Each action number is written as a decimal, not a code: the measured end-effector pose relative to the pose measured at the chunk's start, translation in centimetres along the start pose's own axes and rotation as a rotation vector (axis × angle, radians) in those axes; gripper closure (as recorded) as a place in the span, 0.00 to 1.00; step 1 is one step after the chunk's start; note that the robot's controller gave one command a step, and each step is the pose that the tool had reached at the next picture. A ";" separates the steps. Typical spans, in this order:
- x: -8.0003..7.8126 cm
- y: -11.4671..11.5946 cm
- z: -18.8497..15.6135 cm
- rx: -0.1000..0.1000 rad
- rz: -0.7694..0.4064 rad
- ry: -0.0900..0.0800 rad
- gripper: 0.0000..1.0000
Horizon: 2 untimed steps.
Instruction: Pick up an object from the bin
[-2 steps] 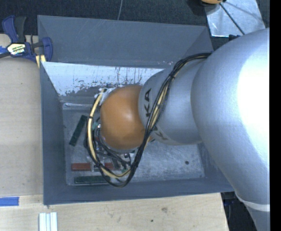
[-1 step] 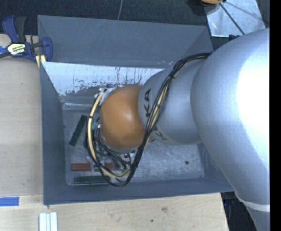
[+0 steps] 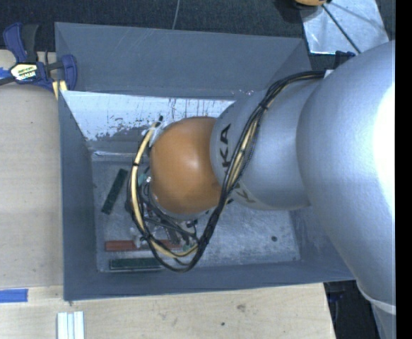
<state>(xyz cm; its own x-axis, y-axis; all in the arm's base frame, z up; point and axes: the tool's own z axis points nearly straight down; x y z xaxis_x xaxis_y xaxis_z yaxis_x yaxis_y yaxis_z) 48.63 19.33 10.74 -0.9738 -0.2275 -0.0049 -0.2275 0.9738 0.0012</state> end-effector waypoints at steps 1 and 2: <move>-1.2 0.7 -4.3 0.001 0.006 0.004 1.00; -1.0 0.2 -5.5 0.001 0.004 0.003 0.00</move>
Offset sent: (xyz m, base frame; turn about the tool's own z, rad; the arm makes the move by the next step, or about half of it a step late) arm 0.0074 0.0000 0.0462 0.0021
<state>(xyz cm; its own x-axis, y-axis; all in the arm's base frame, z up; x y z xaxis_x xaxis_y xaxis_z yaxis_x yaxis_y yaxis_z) 49.55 19.78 16.25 -0.9746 -0.2240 -0.0018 -0.2240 0.9746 0.0005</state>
